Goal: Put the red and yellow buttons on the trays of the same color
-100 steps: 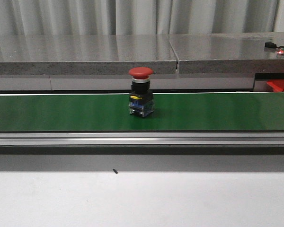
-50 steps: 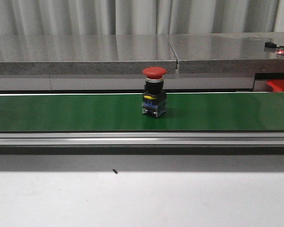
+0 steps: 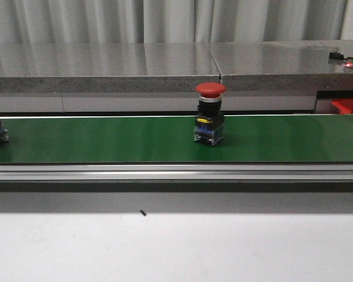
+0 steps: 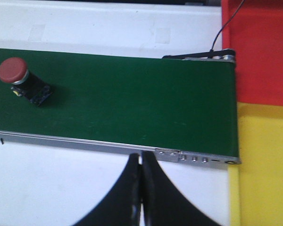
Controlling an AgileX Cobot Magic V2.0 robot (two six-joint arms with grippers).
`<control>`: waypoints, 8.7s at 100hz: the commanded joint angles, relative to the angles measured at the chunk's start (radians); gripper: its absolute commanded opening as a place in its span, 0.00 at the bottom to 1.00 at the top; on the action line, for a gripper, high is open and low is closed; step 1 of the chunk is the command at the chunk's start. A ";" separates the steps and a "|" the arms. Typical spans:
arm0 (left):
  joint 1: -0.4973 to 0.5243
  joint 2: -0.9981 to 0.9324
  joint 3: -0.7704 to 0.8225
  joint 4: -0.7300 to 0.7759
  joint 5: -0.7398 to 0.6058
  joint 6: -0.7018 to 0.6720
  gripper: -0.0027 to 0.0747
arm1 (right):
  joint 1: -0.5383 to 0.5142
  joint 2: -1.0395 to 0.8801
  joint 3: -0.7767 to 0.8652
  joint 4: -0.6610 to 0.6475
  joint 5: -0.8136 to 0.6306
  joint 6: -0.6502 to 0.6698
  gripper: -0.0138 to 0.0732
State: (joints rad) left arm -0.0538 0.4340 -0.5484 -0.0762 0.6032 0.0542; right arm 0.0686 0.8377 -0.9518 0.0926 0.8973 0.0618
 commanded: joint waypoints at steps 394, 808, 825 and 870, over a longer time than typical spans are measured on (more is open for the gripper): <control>-0.007 0.006 -0.025 -0.005 -0.075 0.000 0.01 | -0.430 1.173 -0.735 0.017 -0.050 -0.169 0.37; -0.007 0.006 -0.025 -0.005 -0.075 0.000 0.01 | 0.173 0.817 -0.427 0.225 -0.003 -0.585 0.33; -0.007 0.006 -0.025 -0.005 -0.075 0.000 0.01 | 0.160 0.814 -0.521 0.223 0.066 -0.572 0.33; -0.007 0.006 -0.025 -0.005 -0.075 0.000 0.01 | -0.169 0.814 -0.735 0.230 0.166 -0.541 0.33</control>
State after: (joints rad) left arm -0.0538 0.4340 -0.5478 -0.0762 0.6014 0.0542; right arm -0.0229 1.6969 -1.6456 0.2990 1.0892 -0.4798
